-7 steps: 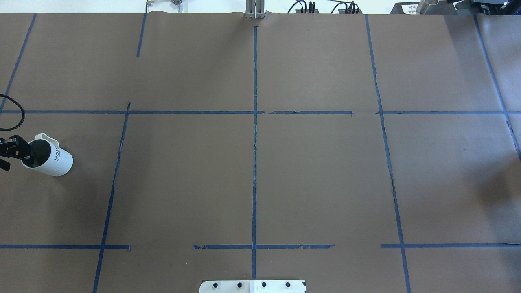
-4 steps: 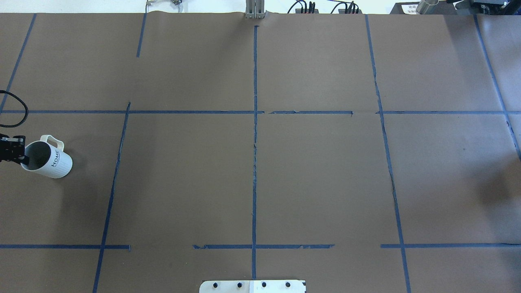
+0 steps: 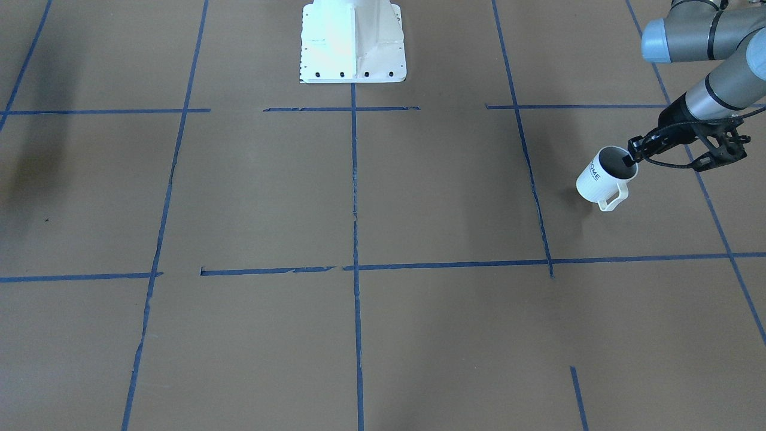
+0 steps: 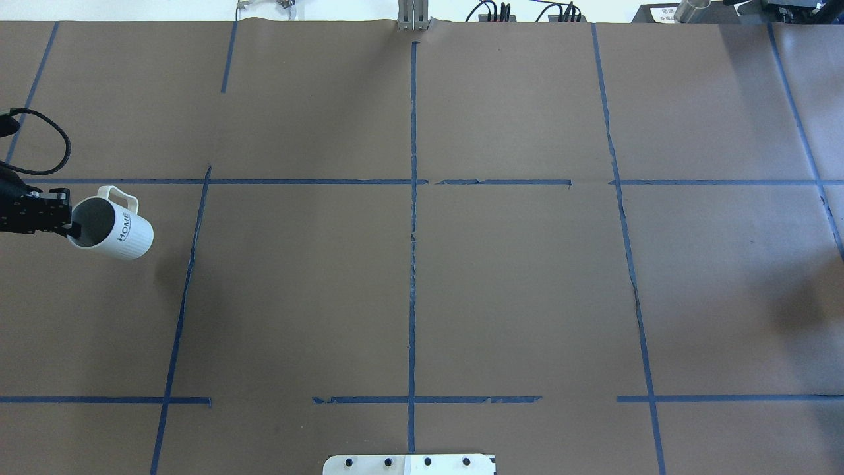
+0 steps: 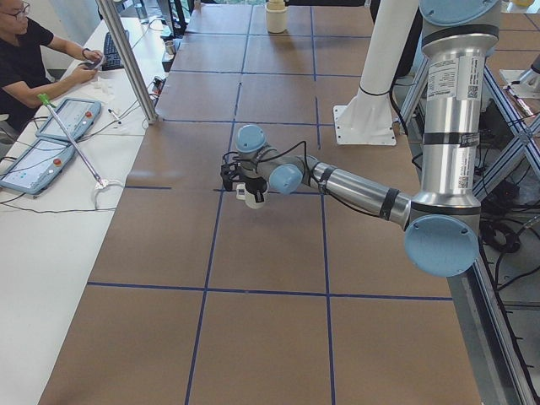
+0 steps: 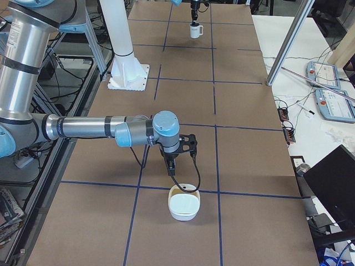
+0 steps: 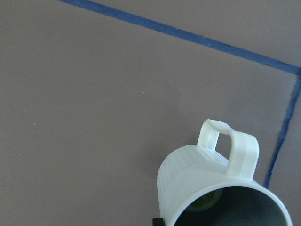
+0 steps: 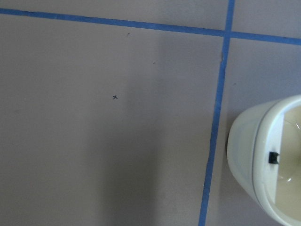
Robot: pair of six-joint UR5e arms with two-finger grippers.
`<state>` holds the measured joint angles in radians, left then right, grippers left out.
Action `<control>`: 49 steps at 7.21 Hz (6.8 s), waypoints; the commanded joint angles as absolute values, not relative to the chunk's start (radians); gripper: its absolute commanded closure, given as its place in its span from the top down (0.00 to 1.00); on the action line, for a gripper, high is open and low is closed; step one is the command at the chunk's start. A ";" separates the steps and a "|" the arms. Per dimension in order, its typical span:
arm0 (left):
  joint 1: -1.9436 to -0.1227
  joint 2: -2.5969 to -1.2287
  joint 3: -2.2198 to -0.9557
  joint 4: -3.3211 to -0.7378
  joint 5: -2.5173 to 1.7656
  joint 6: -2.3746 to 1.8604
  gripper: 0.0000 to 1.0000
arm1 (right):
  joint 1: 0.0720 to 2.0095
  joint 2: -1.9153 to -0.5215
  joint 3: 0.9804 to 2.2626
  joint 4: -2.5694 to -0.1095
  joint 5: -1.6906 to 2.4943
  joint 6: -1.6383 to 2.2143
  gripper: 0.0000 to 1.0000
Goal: Left arm hands cup to right arm to dump lemon
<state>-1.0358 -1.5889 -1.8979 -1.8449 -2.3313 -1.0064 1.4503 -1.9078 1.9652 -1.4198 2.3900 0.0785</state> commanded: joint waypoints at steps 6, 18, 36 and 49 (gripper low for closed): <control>-0.873 -2.135 -1.928 -1.404 -2.324 -1.300 0.00 | 1.087 -1.777 1.968 -0.736 2.178 0.619 1.00; -0.779 -2.528 -1.617 -1.282 -2.310 -1.548 0.00 | 0.042 -1.326 1.929 -0.690 0.661 0.773 1.00; -0.611 -2.534 -1.712 -1.272 -2.307 -1.637 0.00 | 0.089 -1.192 1.779 -0.695 0.589 0.756 0.99; -0.713 -2.462 -1.927 -1.275 -2.306 -1.643 1.00 | 0.109 -1.254 1.773 -0.583 0.534 0.670 0.09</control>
